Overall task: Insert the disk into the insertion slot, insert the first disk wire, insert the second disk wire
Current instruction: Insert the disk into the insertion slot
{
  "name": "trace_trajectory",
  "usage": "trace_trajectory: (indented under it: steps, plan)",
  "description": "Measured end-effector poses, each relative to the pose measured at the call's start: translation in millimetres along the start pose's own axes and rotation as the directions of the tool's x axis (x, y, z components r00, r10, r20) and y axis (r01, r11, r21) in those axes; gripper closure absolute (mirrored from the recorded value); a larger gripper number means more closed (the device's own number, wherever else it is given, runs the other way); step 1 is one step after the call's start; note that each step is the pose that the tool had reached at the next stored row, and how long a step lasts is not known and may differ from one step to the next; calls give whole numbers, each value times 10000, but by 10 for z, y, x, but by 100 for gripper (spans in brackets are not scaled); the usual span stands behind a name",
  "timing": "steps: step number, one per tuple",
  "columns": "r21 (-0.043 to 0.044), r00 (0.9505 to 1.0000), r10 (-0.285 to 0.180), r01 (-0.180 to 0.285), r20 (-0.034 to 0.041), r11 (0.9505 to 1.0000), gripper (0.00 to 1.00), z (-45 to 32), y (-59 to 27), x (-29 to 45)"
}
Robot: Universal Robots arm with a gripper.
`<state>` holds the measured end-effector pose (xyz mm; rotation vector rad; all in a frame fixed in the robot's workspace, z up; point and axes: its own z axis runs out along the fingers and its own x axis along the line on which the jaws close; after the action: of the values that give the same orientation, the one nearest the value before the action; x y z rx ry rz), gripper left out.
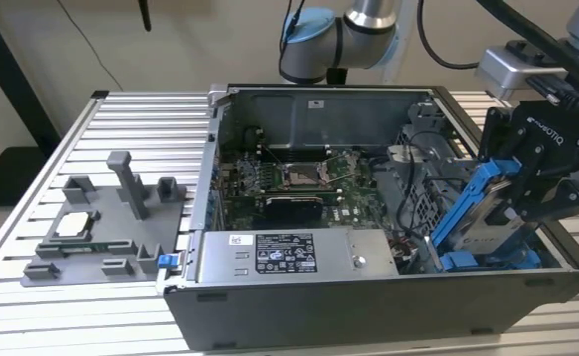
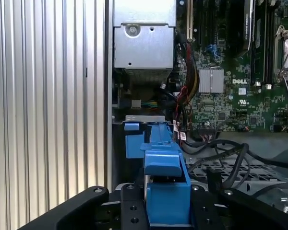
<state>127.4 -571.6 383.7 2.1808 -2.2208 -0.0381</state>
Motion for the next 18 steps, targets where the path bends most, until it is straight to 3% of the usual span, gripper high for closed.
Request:
trace_trajectory:
  steps: [2, 3, 11, 13, 14, 15, 18]
  plan:
    - [1, 10000, 0, 0, -1, 10000, 100, 0, 0, 0]
    - [2, 10000, 0, 0, -2, 10000, 0, 0, 0, 0]
    - [0, 10000, 0, 0, 9, 10000, 0, -34, 2, 0]
    - [5, 10000, -2, 2, 53, 10000, 0, -37, 3, 0]
    - [11, 9999, -3, 3, 103, 10000, 0, -36, 7, -1]
    - [22, 9998, -6, 6, 207, 10000, 0, -35, 10, -2]
    - [66, 9983, -21, 17, 586, 10000, 0, -31, 28, -15]
